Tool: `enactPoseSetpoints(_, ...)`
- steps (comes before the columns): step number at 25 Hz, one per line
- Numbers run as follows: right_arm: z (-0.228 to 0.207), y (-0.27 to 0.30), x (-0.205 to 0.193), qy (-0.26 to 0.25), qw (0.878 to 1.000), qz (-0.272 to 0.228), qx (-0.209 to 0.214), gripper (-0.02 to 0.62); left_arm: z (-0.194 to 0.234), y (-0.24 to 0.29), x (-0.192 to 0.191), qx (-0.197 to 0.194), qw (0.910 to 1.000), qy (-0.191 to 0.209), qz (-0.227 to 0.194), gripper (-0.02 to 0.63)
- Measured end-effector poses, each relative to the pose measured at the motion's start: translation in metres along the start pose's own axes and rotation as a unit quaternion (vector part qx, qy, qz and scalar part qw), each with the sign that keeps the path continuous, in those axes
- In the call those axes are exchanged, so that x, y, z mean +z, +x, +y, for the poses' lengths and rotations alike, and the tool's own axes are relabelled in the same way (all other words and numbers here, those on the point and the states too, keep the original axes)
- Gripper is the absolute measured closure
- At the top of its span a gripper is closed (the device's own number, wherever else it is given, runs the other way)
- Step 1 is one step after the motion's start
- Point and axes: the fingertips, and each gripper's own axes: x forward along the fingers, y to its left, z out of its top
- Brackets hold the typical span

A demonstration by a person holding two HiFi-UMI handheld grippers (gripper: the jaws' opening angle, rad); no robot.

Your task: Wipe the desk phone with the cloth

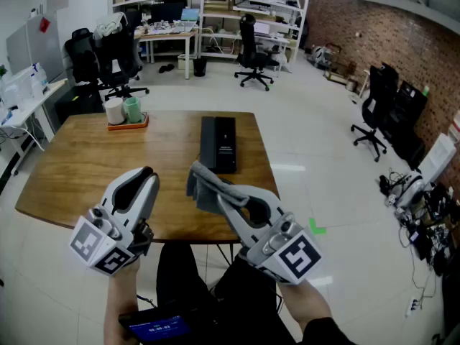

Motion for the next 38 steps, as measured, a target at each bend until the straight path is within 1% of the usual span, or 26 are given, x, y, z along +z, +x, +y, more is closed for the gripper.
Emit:
enactPoseSetpoints(7, -0.031, 0.038, -0.047, -0.006, 0.998, 0.064, 0.001, 0.571, 0.037, 0.031, -0.031, -0.016, 0.9994, -0.001, 0.030, 0.565)
enactPoseSetpoints(11, -0.067, 0.064, -0.077, -0.016, 0.994, 0.110, -0.001, 0.571, 0.073, 0.056, -0.063, -0.024, 0.9985, -0.005, 0.048, 0.565)
enactPoseSetpoints(14, -0.106, 0.084, -0.104, -0.028, 0.986, 0.165, -0.010, 0.571, 0.111, 0.077, -0.087, -0.024, 0.9980, -0.004, 0.058, 0.565)
enactPoseSetpoints(17, -0.146, 0.101, -0.139, -0.046, 0.973, 0.223, -0.028, 0.571, 0.145, 0.089, -0.112, -0.021, 0.9978, -0.013, 0.062, 0.565)
enactPoseSetpoints(20, -0.171, 0.120, -0.179, -0.062, 0.957, 0.281, -0.032, 0.571, 0.164, 0.089, -0.132, -0.013, 0.9977, -0.026, 0.062, 0.565)
enactPoseSetpoints(23, -0.197, 0.139, -0.207, -0.094, 0.941, 0.322, -0.037, 0.571, 0.159, 0.096, -0.146, -0.015, 0.9969, -0.021, 0.074, 0.565)
enactPoseSetpoints(26, -0.220, 0.159, -0.229, -0.134, 0.925, 0.352, -0.045, 0.571, 0.144, 0.104, -0.166, -0.036, 0.9933, -0.006, 0.110, 0.565)
enactPoseSetpoints(28, -0.227, 0.168, -0.245, -0.159, 0.912, 0.376, -0.044, 0.571, 0.137, 0.105, -0.170, -0.049, 0.9921, -0.003, 0.116, 0.565)
enactPoseSetpoints(30, -0.232, 0.176, -0.254, -0.181, 0.902, 0.390, -0.043, 0.571, 0.140, 0.104, -0.170, -0.041, 0.9928, -0.003, 0.112, 0.565)
enactPoseSetpoints(33, -0.239, 0.183, -0.267, -0.195, 0.896, 0.397, -0.044, 0.571, 0.149, 0.103, -0.169, -0.023, 0.9935, 0.003, 0.111, 0.565)
enactPoseSetpoints(38, -0.237, 0.181, -0.287, -0.231, 0.878, 0.418, -0.027, 0.570, 0.152, 0.103, -0.167, -0.015, 0.9936, 0.004, 0.112, 0.565)
